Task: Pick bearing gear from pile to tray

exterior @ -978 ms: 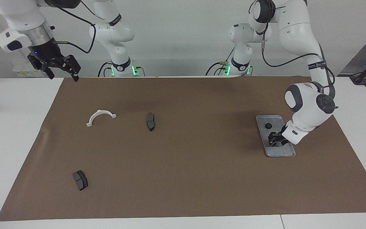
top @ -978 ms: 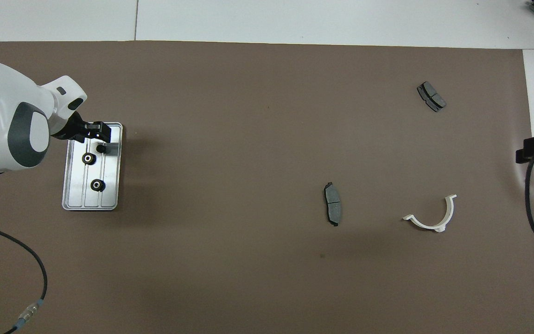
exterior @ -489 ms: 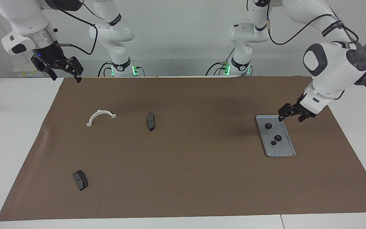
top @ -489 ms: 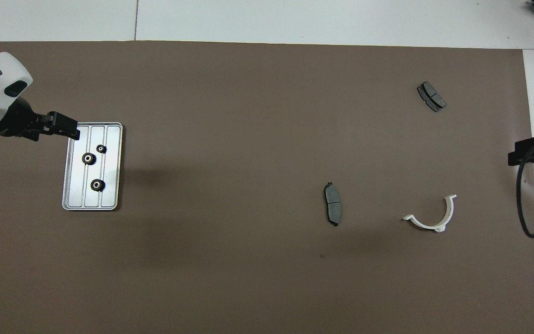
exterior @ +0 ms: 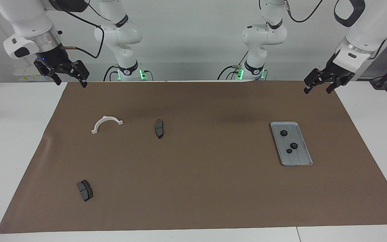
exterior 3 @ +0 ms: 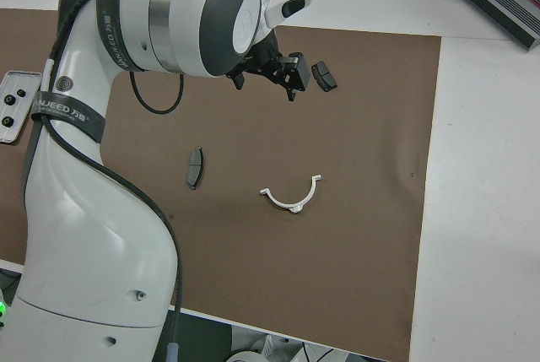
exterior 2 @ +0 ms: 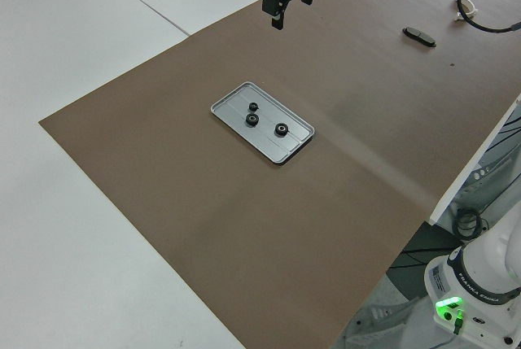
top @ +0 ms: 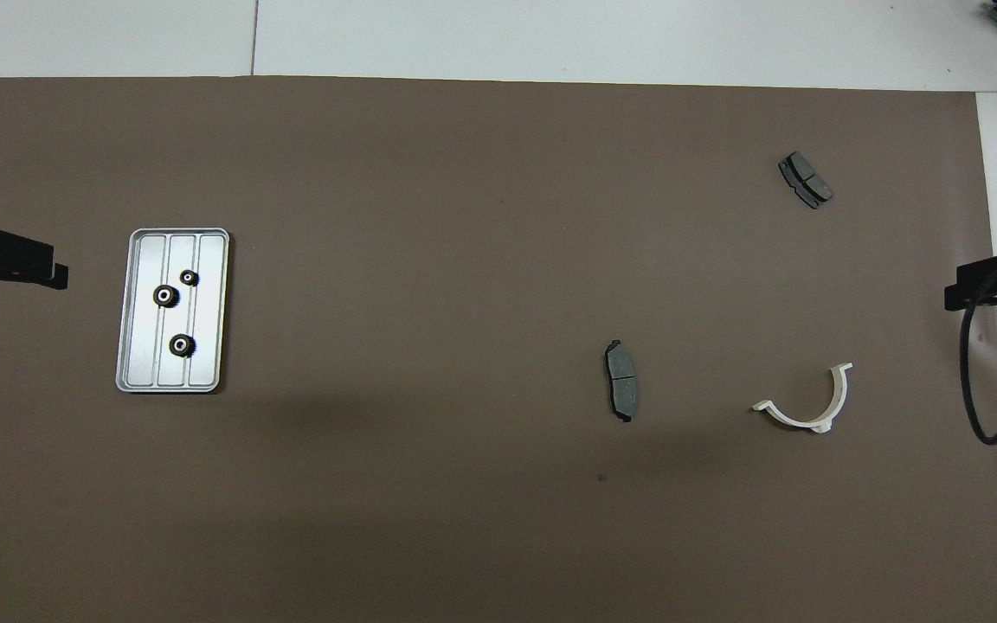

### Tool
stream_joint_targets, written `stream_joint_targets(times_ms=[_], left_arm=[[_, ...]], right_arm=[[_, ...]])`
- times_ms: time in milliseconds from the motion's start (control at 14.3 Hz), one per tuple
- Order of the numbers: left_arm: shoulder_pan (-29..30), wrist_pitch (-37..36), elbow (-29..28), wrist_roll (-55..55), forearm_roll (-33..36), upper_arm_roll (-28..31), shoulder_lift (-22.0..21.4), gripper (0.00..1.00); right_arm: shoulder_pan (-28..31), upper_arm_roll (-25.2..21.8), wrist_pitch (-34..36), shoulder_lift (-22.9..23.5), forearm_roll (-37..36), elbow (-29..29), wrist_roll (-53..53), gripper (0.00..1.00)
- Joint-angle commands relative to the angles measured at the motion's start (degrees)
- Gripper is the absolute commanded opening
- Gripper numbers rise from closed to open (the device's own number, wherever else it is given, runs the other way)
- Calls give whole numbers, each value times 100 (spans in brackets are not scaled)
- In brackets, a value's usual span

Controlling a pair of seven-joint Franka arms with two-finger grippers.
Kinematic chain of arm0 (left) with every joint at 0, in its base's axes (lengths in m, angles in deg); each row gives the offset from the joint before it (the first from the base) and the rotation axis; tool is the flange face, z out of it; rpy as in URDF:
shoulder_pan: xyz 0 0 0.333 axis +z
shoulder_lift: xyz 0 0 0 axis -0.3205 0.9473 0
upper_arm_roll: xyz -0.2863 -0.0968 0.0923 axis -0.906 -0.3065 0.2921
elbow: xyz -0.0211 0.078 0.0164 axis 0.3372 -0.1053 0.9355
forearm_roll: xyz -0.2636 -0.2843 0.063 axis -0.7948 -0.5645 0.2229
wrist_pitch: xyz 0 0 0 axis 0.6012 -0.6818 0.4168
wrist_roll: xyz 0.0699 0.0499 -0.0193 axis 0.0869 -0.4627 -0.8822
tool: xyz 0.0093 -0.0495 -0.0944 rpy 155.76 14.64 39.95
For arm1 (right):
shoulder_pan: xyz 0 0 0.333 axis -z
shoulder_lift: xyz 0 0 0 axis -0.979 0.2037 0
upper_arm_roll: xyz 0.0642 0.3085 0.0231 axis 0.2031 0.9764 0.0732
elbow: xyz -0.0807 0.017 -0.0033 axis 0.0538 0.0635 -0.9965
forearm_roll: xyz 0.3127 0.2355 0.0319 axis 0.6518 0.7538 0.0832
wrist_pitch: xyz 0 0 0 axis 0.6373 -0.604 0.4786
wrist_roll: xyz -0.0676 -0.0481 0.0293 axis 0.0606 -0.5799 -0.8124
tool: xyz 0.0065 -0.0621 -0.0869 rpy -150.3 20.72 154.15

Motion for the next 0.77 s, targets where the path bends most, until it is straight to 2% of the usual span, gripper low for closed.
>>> stream_joint_targets(times_ms=[0,140,698], left_arm=[[-56,-25,-77,-131,230,3,-24,100],[-74,2,-77,-122,485,-24,-24,100],[-21,37,-77,-60,477,-41,-33,100]], right_arm=[[28,16,-94,-113,-20,-141,-9,100],[46,16,-94,-113,-20,-141,-18,100],[72,16,-103,-113,-11,-141,-26,100]])
